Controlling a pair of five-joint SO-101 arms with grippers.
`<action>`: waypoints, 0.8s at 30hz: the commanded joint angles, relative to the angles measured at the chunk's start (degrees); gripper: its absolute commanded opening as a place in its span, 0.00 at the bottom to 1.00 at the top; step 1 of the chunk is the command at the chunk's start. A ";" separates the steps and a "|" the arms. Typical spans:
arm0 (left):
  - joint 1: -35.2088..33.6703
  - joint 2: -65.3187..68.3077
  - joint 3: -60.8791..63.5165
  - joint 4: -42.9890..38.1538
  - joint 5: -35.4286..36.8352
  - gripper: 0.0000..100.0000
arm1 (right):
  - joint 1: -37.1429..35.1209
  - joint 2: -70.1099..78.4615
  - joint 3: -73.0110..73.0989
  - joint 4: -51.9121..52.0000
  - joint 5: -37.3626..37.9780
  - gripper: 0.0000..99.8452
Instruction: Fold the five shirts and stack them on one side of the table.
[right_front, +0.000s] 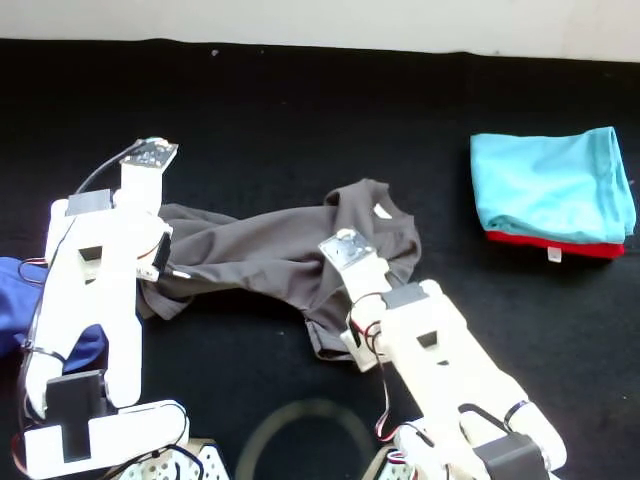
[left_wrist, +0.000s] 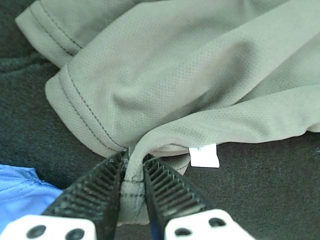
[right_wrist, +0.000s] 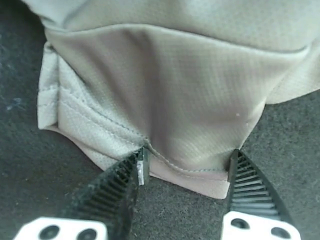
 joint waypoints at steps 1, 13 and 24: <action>-0.57 -2.07 -1.63 0.09 -0.70 0.01 | 0.66 -0.92 1.27 -0.22 2.73 0.25; -0.48 -2.07 -12.44 11.69 -0.44 0.01 | 0.75 -1.27 2.51 -0.22 6.68 0.01; -0.04 -2.07 -19.30 16.70 -0.44 0.01 | 13.76 -1.80 -28.79 16.13 6.59 0.01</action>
